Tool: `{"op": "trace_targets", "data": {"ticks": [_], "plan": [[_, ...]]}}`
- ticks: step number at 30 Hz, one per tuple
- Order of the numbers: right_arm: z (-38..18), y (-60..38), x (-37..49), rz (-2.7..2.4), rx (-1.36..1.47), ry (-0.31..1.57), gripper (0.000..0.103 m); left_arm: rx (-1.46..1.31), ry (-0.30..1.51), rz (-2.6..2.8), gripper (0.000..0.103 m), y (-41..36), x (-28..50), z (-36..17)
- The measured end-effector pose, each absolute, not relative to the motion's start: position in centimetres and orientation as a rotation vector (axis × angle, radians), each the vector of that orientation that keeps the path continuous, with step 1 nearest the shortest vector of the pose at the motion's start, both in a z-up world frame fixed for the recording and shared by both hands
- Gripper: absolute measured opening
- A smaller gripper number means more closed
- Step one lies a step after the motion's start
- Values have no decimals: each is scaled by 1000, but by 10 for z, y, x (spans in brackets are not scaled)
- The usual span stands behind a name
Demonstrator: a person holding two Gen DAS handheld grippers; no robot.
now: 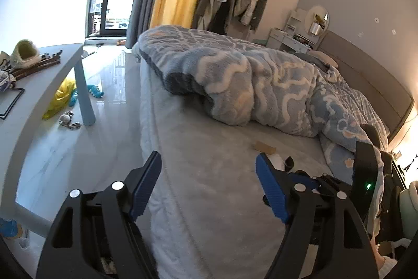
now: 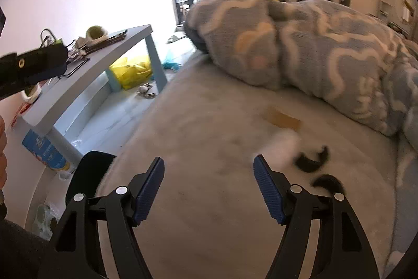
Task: Collect trash
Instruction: 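Move both open tools back over the bed toward the remaining items, then grasp a black curved clip with the right tool while the left tool grasps the second bubble-wrap roll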
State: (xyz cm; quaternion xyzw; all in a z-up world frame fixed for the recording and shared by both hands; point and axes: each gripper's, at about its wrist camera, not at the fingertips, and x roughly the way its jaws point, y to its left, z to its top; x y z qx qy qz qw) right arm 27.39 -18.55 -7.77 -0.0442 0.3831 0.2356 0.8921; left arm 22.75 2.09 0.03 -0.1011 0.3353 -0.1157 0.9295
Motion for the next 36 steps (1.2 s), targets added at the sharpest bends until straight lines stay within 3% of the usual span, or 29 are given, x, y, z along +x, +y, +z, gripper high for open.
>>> {"op": "trace_targets", "data": {"ticks": [22,24,36], "plan": [[-99,-291,287,354,1,820,71,-152,777,-329,81,-63,250,-35],[-102,-296,291,352,17,828,64,-153,782,-332,82,-66,251,-38],[-115,-306,304,375,1,857,53,-137,827,-359,83,-83,267,-56]]}}
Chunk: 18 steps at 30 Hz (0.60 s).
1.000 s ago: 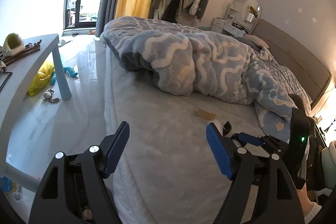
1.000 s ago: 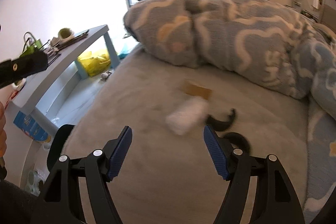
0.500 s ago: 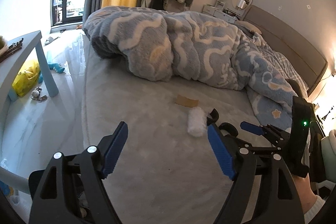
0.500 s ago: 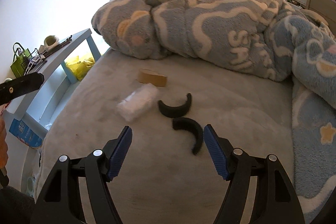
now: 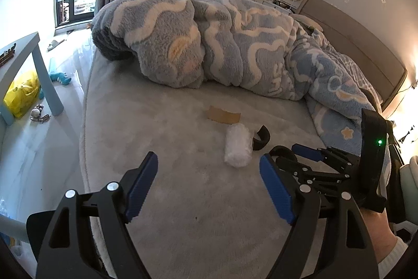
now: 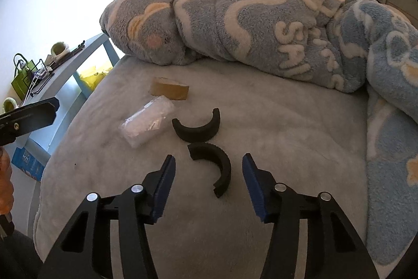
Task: Collect trash
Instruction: 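Grasp a black curved clip with the right tool while the left tool grasps the second bubble-wrap roll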
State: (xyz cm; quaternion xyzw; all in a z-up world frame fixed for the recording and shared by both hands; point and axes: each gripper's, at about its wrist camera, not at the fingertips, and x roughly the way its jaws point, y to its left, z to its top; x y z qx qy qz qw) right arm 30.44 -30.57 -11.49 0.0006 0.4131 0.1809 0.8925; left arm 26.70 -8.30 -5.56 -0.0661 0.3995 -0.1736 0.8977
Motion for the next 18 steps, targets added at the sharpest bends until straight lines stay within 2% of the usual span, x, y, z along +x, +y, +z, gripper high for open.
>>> {"op": "trace_targets", "data": {"ticks": [5,14,18], "plan": [[-118,-303,312,386,-13,873,48,-120,838,-374,83,-92,274,-62],[-127,-312,318,417,-26,893,17,-100,858,-411,84,-118,293,-76],[-124,-322,319,434,-3,885,16,-84,872,-416,84,-129,300,-85]]}}
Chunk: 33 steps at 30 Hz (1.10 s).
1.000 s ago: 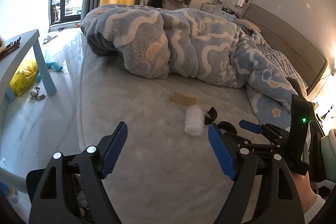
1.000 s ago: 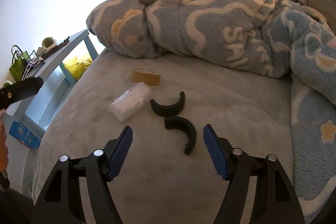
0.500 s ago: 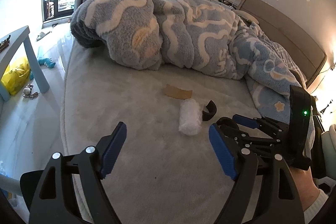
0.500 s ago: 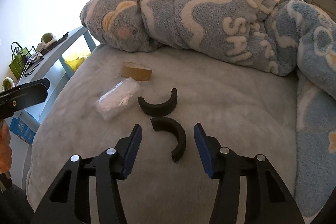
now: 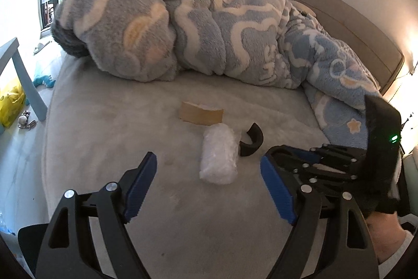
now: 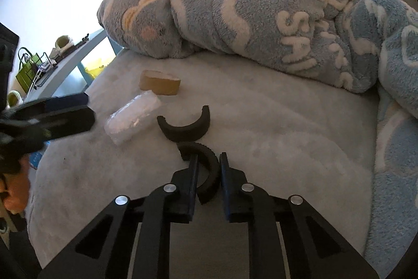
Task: Collect trash
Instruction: 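Grasp a black curved clip with the right tool while the left tool grasps the second bubble-wrap roll, then carry both items to the black bin while the left tool opens, dropping the bubble wrap inside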
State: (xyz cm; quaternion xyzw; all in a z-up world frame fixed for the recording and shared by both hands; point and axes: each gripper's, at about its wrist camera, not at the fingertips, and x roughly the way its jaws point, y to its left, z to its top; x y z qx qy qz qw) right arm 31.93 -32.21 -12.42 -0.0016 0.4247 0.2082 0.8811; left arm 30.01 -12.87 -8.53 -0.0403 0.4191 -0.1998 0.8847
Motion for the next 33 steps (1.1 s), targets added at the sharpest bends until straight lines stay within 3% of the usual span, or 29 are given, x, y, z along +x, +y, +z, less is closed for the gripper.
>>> {"op": "trace_targets", "data": {"ticks": [9,15,18,33], "plan": [[-111,-345,321,441,37,858,16,-10,907,-438,72,-159,311,-105],[-105,-355,322,435,63,841,16,33,928,-401,54,-164,315,-116],[-103,-353,321,432,65,833,16,33,939,-386,39,-162,317,-119],[-82,-331,320,410,75,792,16,-5,926,-429,37,-139,296,-100]]}}
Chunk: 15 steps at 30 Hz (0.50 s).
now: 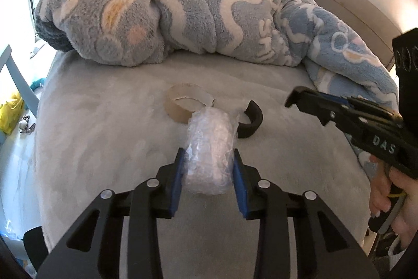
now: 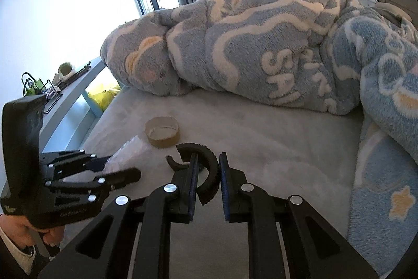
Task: Collect trash
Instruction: 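Carry both items to the black bin while the left tool opens, dropping the bubble wrap inside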
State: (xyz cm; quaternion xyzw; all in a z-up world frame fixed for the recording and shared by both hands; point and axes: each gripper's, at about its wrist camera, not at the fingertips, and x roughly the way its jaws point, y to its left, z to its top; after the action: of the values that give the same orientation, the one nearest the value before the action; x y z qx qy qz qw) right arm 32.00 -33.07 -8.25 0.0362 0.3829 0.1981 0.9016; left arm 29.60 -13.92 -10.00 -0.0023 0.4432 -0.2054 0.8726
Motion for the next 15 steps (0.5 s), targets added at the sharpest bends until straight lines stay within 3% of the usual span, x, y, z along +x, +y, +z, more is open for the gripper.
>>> {"op": "trace_targets", "data": {"ticks": [15], "plan": [[-76,-279,310,454,44,791,16,-61,899,-359,37,-90,273,-81]]}}
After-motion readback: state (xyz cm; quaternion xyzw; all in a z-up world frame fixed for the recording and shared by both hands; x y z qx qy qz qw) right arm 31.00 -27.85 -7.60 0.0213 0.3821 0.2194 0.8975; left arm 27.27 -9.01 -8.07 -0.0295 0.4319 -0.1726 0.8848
